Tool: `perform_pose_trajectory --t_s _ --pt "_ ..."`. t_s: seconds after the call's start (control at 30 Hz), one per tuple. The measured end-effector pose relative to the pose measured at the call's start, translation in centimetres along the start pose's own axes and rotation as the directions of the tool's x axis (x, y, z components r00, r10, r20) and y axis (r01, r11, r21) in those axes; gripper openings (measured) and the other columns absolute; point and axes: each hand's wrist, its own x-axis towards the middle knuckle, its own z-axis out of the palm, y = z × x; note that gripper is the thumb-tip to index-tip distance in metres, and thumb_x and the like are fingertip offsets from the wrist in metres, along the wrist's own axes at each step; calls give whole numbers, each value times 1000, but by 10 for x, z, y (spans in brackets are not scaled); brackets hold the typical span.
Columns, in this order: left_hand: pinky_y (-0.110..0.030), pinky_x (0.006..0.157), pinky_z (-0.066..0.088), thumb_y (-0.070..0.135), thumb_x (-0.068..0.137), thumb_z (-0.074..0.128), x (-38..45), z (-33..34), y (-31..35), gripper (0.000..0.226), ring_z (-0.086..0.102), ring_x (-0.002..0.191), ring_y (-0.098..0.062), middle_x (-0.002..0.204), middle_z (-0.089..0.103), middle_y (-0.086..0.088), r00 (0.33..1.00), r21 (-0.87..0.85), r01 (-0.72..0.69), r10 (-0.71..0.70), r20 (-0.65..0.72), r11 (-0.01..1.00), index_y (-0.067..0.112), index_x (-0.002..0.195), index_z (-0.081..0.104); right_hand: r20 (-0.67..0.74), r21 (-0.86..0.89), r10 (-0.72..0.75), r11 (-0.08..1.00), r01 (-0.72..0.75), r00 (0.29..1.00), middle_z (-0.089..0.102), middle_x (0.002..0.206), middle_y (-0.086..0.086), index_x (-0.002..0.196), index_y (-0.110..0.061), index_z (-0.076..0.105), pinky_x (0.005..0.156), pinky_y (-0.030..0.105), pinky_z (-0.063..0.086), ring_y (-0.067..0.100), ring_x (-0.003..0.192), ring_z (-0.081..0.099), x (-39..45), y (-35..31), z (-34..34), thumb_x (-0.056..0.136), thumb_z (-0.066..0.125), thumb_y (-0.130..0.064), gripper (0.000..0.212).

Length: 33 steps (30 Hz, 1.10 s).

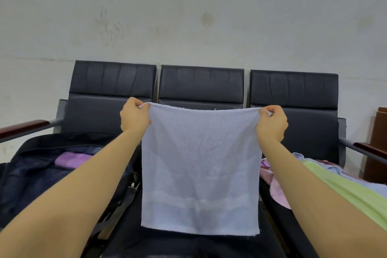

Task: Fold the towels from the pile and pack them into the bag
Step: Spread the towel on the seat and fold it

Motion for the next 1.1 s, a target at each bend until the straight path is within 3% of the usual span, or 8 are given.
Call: perform_pose_trajectory --t_s 0.13,0.3,0.37,0.53,0.63,0.77,0.87,1.1 --pt "-44 79 57 19 95 55 2 22 -25 8 60 61 -14 77 53 3 995 -15 89 -89 38 996 11 94 55 29 -29 61 998 -60 998 53 97 3 108 -8 54 73 31 37 20 87 51 3 32 12 98 49 -17 14" --pt "-44 72 53 17 96 47 1 67 -74 9 68 75 -28 80 51 1 963 -79 249 -238 126 965 13 88 47 93 -153 203 970 -187 975 51 103 6 109 -9 46 79 36 40 21 90 49 10 83 44 102 40 -23 17" --pt "-43 74 52 15 95 46 6 88 -89 9 63 75 -25 79 48 1 954 -102 279 -263 146 955 13 87 43 98 -192 261 952 -239 960 50 106 7 114 -6 46 80 35 37 22 92 49 17 96 60 102 37 -23 22" --pt "-39 71 46 17 98 39 32 135 -101 5 41 69 -17 79 43 -1 963 -163 221 -189 193 961 14 95 38 81 -172 210 966 -194 974 49 120 11 100 -14 39 85 39 36 34 107 51 43 113 102 102 35 -23 11" --pt "-29 64 40 19 101 35 47 151 -93 4 42 69 -12 81 43 3 981 -234 147 -111 161 961 15 100 36 63 -64 129 990 -125 990 44 111 5 98 -15 37 77 34 30 33 107 47 55 113 117 103 34 -23 11" --pt "-20 63 39 22 104 33 53 152 -77 6 44 71 -6 82 42 7 999 -334 33 -22 39 942 17 103 32 30 108 -18 994 15 999 47 103 -1 96 -20 37 82 40 43 27 103 51 59 108 127 103 34 -24 9" --pt "-11 60 38 23 104 30 36 143 -78 7 42 69 -2 81 40 9 1000 -343 5 -8 -7 939 16 104 30 34 137 -12 991 8 999 52 94 -11 95 -30 36 82 36 44 24 106 52 47 112 122 103 33 -28 9" --pt "-36 83 37 31 102 32 -22 116 -116 4 46 94 -23 98 48 -2 981 -168 167 -180 -71 972 28 100 32 15 -38 40 998 -40 999 58 100 16 95 -28 32 62 27 37 31 93 58 0 137 91 103 36 -31 8"
